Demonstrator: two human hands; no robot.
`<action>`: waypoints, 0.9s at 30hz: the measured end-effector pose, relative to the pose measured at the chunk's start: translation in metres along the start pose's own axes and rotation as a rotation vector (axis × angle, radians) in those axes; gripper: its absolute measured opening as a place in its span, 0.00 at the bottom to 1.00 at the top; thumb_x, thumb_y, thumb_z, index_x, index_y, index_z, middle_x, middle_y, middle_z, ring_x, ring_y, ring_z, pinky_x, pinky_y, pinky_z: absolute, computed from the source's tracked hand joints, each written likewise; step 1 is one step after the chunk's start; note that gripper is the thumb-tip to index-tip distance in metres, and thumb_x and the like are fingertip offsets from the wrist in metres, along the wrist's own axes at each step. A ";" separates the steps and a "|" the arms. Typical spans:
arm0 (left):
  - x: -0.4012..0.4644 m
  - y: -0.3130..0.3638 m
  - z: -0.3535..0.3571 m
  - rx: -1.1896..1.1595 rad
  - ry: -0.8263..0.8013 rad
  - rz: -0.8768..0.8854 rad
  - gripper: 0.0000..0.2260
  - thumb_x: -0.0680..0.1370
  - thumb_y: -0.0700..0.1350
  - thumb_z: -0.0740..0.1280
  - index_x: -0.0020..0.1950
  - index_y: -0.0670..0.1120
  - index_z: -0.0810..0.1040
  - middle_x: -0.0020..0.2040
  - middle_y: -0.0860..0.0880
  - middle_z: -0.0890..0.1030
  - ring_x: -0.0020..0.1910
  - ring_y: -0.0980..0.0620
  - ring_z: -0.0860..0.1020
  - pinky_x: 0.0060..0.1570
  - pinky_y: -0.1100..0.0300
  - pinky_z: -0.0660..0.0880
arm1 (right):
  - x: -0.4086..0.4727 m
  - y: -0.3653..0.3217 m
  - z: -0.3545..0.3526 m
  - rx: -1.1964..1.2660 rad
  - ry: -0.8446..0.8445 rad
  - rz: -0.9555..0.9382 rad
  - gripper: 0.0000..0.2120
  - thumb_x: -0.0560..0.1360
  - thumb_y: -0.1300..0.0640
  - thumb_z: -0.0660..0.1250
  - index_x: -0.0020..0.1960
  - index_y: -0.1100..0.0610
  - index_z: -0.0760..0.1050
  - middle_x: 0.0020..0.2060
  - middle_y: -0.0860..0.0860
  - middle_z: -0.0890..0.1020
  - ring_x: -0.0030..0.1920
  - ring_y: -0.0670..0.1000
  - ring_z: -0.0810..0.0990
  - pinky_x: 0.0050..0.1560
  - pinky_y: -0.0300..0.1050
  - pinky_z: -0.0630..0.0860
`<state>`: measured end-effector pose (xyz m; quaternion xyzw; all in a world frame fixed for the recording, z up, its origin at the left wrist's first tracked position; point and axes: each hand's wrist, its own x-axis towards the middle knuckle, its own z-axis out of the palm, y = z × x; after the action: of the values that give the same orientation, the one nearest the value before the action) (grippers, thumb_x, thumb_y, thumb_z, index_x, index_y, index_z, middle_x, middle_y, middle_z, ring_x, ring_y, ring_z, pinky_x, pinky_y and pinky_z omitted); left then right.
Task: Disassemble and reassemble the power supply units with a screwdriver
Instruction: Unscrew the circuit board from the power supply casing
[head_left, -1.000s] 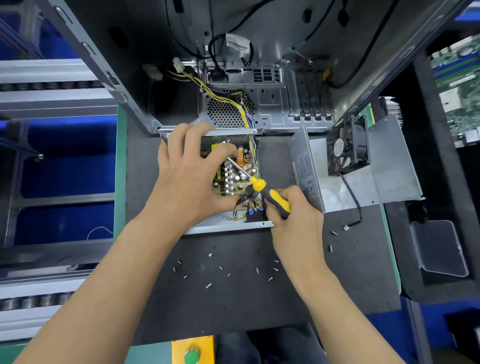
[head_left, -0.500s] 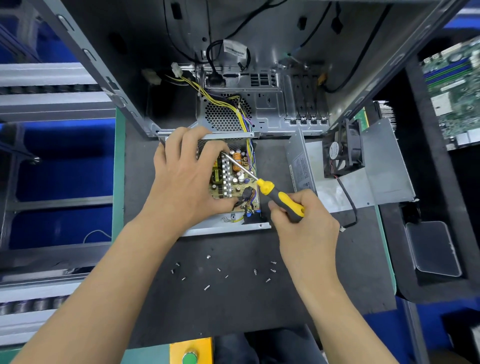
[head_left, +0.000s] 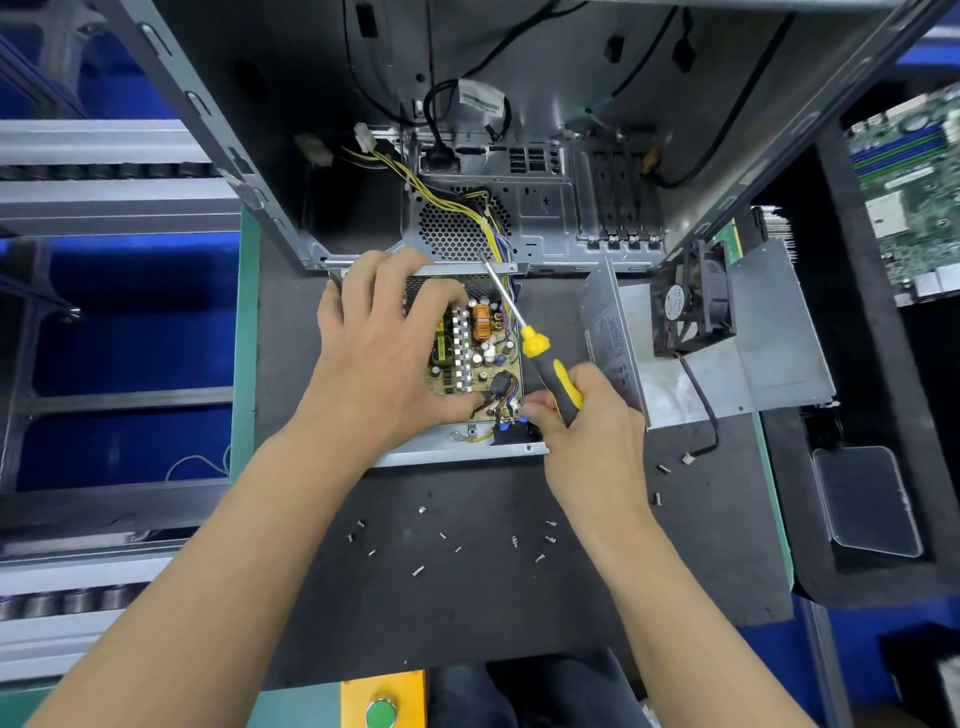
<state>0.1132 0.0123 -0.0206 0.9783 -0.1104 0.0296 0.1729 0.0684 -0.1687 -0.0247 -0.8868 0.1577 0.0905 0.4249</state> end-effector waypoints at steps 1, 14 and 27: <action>0.000 0.000 0.000 0.005 0.002 0.001 0.36 0.63 0.71 0.69 0.62 0.48 0.75 0.68 0.43 0.70 0.70 0.39 0.63 0.63 0.32 0.65 | 0.001 0.001 0.000 -0.028 -0.006 -0.006 0.09 0.78 0.60 0.69 0.44 0.58 0.69 0.39 0.51 0.84 0.33 0.42 0.69 0.32 0.34 0.67; 0.000 0.002 0.001 0.022 0.026 -0.017 0.35 0.61 0.66 0.74 0.61 0.48 0.76 0.67 0.44 0.71 0.68 0.39 0.64 0.62 0.32 0.67 | 0.007 0.007 -0.003 -0.088 -0.109 -0.121 0.11 0.75 0.66 0.70 0.44 0.56 0.68 0.39 0.43 0.84 0.40 0.31 0.75 0.36 0.22 0.65; 0.000 0.001 0.001 0.029 0.010 -0.015 0.34 0.60 0.64 0.75 0.61 0.48 0.75 0.67 0.44 0.70 0.69 0.40 0.62 0.63 0.33 0.66 | 0.016 -0.002 -0.009 -0.287 -0.216 -0.228 0.10 0.78 0.61 0.66 0.46 0.53 0.64 0.41 0.49 0.81 0.39 0.56 0.76 0.40 0.58 0.79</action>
<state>0.1130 0.0107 -0.0215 0.9813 -0.1015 0.0347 0.1596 0.0843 -0.1782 -0.0223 -0.9355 -0.0046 0.1577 0.3160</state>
